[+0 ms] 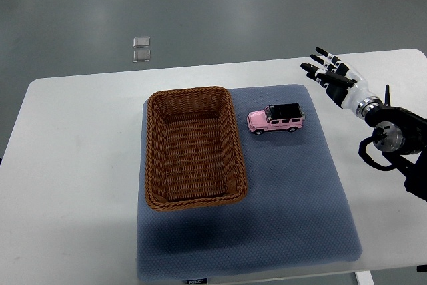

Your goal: Place pink car in brown basket

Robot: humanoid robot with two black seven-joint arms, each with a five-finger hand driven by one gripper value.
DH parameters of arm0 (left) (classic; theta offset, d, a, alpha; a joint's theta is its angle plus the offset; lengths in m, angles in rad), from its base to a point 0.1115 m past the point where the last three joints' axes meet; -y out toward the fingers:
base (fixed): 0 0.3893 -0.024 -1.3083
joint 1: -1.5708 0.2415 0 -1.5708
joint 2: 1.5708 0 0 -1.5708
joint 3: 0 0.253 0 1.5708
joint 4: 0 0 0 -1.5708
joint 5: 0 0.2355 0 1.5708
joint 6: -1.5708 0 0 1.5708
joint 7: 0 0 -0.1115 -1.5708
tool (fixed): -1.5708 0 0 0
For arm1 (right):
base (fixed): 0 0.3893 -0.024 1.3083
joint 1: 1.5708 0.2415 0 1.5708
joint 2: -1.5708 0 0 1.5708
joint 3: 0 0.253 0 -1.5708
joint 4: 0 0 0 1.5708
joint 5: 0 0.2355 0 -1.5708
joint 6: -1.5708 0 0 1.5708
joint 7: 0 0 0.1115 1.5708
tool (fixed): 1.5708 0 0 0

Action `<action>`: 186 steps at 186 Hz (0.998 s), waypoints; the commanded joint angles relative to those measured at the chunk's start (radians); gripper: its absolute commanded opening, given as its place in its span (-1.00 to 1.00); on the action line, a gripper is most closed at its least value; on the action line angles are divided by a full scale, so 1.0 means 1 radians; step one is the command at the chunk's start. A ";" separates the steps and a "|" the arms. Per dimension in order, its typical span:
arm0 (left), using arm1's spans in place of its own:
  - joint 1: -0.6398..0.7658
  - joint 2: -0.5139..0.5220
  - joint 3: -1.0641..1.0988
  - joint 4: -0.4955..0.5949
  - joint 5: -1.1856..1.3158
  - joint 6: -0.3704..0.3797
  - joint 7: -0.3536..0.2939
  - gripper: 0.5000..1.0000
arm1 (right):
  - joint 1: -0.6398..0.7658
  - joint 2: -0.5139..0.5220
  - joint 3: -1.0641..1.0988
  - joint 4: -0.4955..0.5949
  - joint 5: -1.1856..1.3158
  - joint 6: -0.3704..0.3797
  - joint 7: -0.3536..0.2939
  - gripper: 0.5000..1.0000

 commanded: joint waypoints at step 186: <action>0.004 0.000 0.001 0.001 0.000 0.000 0.000 1.00 | 0.003 -0.011 -0.025 0.009 -0.233 0.048 0.061 0.66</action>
